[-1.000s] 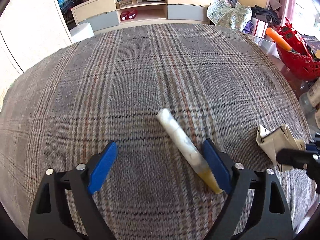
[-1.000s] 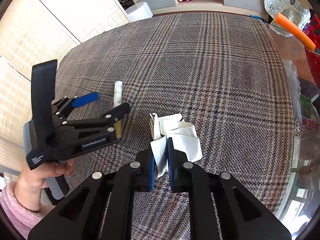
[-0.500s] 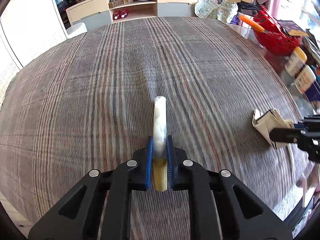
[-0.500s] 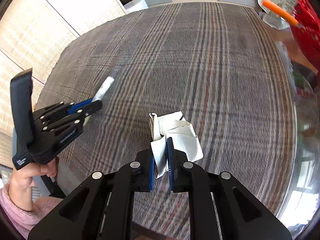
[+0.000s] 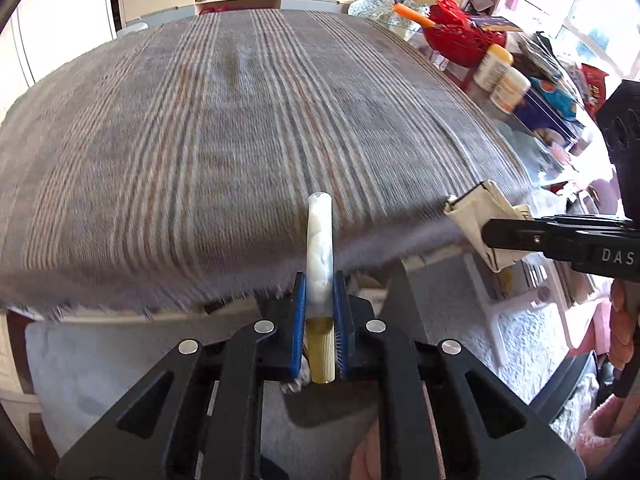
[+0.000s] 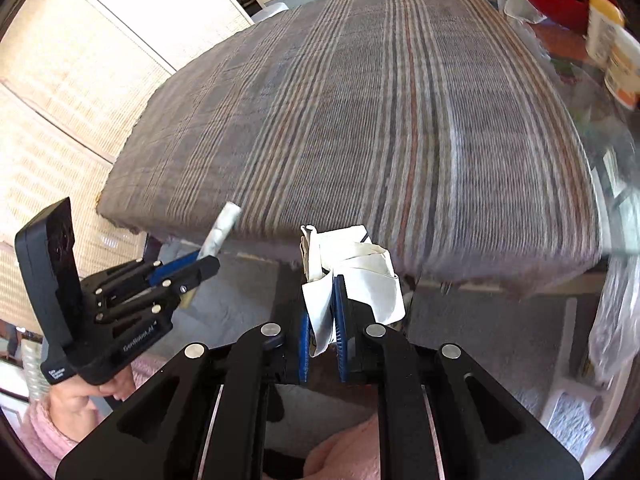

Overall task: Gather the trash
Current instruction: 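Drop the white stick and folded paper into the bin with both tools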

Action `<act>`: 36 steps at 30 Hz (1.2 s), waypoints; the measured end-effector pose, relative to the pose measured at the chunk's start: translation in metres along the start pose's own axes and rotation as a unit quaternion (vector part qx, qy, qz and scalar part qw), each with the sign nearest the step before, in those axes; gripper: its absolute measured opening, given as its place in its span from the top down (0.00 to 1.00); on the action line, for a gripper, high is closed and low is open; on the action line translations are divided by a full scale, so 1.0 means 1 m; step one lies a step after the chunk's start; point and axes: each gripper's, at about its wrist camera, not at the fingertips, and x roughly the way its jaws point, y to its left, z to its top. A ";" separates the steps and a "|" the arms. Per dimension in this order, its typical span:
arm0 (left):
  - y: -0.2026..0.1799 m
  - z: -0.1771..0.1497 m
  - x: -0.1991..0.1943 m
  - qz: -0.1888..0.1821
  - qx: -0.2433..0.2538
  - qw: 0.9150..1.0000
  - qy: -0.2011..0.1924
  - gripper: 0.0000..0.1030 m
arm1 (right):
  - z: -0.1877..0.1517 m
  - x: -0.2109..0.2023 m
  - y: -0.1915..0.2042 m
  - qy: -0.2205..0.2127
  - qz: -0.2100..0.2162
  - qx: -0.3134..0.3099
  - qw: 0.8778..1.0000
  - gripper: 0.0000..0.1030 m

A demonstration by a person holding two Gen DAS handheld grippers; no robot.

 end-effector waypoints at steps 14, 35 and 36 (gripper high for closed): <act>-0.016 -0.091 0.058 -0.036 -0.027 0.997 0.059 0.89 | -0.065 0.064 0.001 0.002 -0.042 0.032 0.999 0.88; -0.001 -0.103 0.089 -0.029 -0.045 0.995 0.079 0.53 | -0.066 0.093 -0.013 -0.038 -0.088 0.058 0.994 0.48; 0.001 -0.102 0.082 -0.024 -0.047 0.996 0.073 0.50 | -0.066 0.089 -0.012 -0.044 -0.087 0.058 0.994 0.48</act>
